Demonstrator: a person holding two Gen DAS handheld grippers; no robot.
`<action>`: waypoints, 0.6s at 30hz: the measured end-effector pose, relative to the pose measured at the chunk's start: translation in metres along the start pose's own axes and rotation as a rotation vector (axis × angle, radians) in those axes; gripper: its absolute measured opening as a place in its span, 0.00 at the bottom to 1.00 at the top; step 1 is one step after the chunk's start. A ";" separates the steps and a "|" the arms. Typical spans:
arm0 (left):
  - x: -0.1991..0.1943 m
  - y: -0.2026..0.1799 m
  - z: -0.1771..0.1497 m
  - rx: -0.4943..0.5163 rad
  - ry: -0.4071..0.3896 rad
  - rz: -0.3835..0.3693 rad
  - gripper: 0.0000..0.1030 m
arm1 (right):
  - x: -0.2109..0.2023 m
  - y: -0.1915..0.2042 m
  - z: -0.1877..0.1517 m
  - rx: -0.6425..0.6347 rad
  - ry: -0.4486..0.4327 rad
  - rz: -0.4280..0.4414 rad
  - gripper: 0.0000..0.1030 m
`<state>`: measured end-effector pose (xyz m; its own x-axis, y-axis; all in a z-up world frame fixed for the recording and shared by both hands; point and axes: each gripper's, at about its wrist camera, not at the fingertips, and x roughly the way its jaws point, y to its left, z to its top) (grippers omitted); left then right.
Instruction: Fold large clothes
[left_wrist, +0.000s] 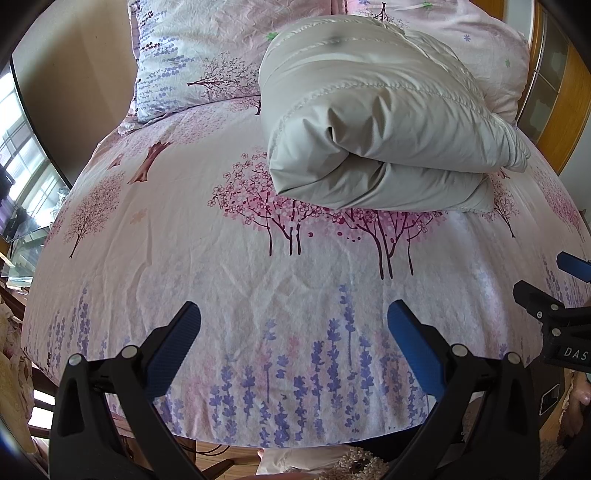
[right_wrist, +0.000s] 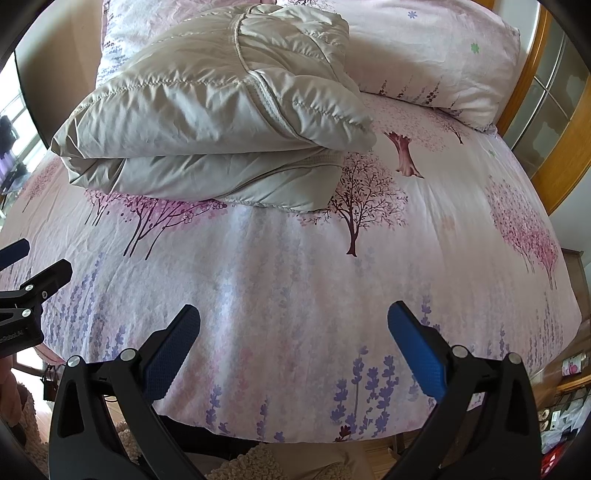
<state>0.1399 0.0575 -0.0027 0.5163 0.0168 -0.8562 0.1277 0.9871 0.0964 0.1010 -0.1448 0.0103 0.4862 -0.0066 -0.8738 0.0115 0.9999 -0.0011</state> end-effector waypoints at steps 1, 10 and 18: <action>0.000 0.000 0.000 0.000 0.000 0.000 0.98 | 0.000 0.000 0.000 0.000 0.000 -0.001 0.99; 0.000 0.001 0.000 -0.001 0.000 0.000 0.98 | 0.001 -0.001 0.001 0.001 0.000 0.000 0.99; 0.000 0.001 0.001 0.000 0.000 -0.002 0.98 | 0.003 -0.001 0.002 0.005 0.000 0.003 0.99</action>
<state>0.1406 0.0585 -0.0025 0.5158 0.0153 -0.8566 0.1283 0.9872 0.0948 0.1038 -0.1455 0.0090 0.4866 -0.0031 -0.8736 0.0142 0.9999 0.0043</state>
